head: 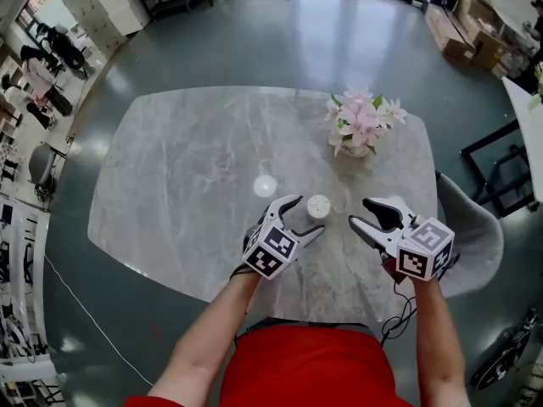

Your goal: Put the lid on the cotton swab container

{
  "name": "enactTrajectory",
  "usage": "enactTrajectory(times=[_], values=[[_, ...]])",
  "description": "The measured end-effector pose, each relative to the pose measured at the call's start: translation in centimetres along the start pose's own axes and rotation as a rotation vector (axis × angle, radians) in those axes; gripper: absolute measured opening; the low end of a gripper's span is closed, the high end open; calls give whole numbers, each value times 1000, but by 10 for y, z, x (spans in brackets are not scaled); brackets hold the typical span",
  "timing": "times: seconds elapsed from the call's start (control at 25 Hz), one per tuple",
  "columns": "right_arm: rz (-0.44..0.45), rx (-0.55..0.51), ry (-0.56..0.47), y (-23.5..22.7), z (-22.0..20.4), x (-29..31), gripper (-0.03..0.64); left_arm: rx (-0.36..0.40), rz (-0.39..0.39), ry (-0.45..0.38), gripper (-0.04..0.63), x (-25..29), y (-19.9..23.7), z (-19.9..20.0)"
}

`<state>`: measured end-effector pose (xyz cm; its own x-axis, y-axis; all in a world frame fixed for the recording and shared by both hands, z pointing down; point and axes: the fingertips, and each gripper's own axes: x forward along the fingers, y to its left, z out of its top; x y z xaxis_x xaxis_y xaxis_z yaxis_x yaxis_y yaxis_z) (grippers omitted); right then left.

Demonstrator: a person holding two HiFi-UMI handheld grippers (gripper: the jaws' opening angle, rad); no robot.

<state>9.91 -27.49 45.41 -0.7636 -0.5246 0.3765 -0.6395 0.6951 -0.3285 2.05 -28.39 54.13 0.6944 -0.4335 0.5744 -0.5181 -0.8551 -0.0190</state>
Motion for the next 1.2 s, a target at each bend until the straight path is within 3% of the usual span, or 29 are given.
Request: enactTrajectory(times=[0.36, 0.56, 0.76, 1.0, 1.2], values=[[56, -7, 86, 5, -7, 29, 230, 22, -54, 29, 356, 29, -5, -9], [93, -43, 94, 18, 1, 38, 230, 25, -37, 20, 298, 36, 1, -10], [168, -56, 133, 37, 5, 54, 229, 35, -40, 10, 295, 37, 2, -8], [260, 40, 244, 55, -13, 87, 227, 44, -45, 0, 295, 41, 2, -9], [262, 253, 288, 52, -20, 102, 195, 64, -49, -4, 295, 40, 0, -8]])
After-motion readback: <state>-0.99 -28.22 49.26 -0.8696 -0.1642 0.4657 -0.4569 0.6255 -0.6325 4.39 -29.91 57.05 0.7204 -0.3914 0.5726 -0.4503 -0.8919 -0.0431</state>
